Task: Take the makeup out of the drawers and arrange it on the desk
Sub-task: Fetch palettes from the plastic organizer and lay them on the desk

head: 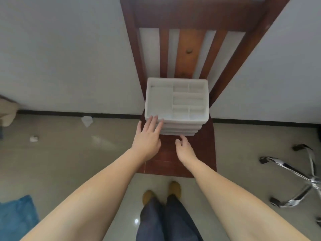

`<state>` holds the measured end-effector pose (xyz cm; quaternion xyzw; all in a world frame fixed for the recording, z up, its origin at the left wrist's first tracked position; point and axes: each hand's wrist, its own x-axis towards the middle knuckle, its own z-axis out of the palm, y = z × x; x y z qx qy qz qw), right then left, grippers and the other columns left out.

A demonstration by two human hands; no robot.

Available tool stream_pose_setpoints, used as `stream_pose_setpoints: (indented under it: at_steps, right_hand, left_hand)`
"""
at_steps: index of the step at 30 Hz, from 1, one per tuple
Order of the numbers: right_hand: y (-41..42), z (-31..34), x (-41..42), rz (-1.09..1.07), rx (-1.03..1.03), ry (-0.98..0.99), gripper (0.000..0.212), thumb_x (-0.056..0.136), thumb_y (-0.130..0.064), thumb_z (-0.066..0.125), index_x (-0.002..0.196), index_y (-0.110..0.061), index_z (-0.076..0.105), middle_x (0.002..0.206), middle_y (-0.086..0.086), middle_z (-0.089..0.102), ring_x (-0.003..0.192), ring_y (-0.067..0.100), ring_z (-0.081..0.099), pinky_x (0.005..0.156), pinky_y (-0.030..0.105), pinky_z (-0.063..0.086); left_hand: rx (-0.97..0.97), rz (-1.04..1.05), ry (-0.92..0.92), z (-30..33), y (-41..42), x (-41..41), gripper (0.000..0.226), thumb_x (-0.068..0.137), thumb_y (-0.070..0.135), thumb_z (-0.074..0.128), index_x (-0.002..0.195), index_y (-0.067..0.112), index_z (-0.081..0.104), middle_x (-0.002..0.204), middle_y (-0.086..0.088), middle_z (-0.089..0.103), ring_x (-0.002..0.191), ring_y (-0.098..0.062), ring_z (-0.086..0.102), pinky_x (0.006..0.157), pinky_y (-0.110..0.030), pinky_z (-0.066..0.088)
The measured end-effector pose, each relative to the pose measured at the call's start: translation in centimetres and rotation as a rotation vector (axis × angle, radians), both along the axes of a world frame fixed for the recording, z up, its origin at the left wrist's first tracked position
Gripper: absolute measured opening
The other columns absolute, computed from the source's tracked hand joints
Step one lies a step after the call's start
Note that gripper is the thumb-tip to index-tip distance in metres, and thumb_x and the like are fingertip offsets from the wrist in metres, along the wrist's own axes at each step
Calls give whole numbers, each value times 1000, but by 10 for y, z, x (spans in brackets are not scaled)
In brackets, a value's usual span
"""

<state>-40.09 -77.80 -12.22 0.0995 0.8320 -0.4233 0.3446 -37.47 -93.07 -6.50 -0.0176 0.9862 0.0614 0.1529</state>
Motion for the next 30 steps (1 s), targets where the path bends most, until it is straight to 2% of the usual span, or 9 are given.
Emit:
stream_pose_setpoints:
  at_steps: [3, 5, 8, 10, 14, 17, 20, 23, 30]
  right_hand:
    - [-22, -23, -25, -510, -311, -264, 43, 101, -22, 31, 144, -22, 30, 136, 8, 47, 121, 24, 50, 101, 45, 44]
    - [-33, -30, -40, -780, -513, -370, 40, 101, -15, 33, 140, -16, 36, 128, 9, 51, 118, 25, 53, 95, 44, 47]
    - [-45, -41, -55, -1047, -701, -453, 29, 100, -9, 34, 125, -6, 47, 125, 15, 55, 112, 26, 58, 90, 43, 48]
    - [-50, -43, -58, -1142, -764, -477, 24, 99, -7, 34, 115, -6, 51, 129, 19, 54, 116, 28, 57, 92, 43, 47]
    - [-53, -44, -61, -1204, -795, -491, 24, 96, -4, 35, 104, -4, 58, 126, 16, 57, 118, 25, 54, 89, 43, 47]
    - [-49, -48, -65, -1195, -807, -523, 25, 95, -1, 34, 101, -4, 58, 121, 14, 60, 109, 25, 57, 86, 43, 47]
    - [-44, -53, -56, -1183, -748, -545, 35, 86, 10, 23, 88, -2, 55, 103, 15, 59, 115, 28, 55, 90, 45, 45]
    - [-40, -58, -33, -1211, -693, -568, 34, 84, 12, 19, 83, -3, 50, 109, 17, 55, 119, 29, 53, 89, 44, 45]
    - [-21, -57, 29, -1168, -624, -620, 48, 90, 11, 22, 133, -1, 41, 116, 18, 53, 122, 29, 51, 93, 41, 44]
  left_hand:
    - [1, -14, -13, -26, -8, -18, 71, 94, 20, 38, 151, 18, -5, 159, -5, -8, 146, -21, -9, 117, -47, -5]
    - [5, -28, 61, -41, -10, -21, 78, 89, 12, 45, 151, 16, 0, 159, -7, 0, 147, -23, -2, 117, -47, -2]
    - [-8, -64, 235, -63, -13, -18, 91, 68, 2, 61, 148, 10, 19, 154, -13, 26, 143, -30, 22, 113, -51, 16]
    - [-16, -75, 292, -73, -14, -17, 93, 66, 2, 60, 148, 9, 17, 153, -14, 28, 142, -31, 20, 113, -52, 17]
    - [-12, -61, 300, -77, -10, -15, 87, 70, 6, 46, 149, 9, 11, 154, -15, 24, 143, -30, 12, 114, -51, 14]
    - [-16, -64, 278, -76, -11, -17, 92, 68, 5, 54, 149, 10, 11, 154, -15, 23, 143, -31, 15, 113, -52, 13]
    - [-6, -76, 266, -75, -11, -17, 92, 72, 4, 55, 149, 12, 4, 156, -15, 19, 144, -31, 13, 114, -52, 10]
    - [-7, -66, 235, -75, -11, -17, 90, 78, 4, 52, 148, 12, -3, 157, -14, 13, 145, -30, 7, 115, -51, 6]
    - [-22, -45, 160, -68, -10, -18, 89, 82, 4, 45, 143, 17, -19, 159, -8, -8, 143, -22, -17, 113, -47, -10]
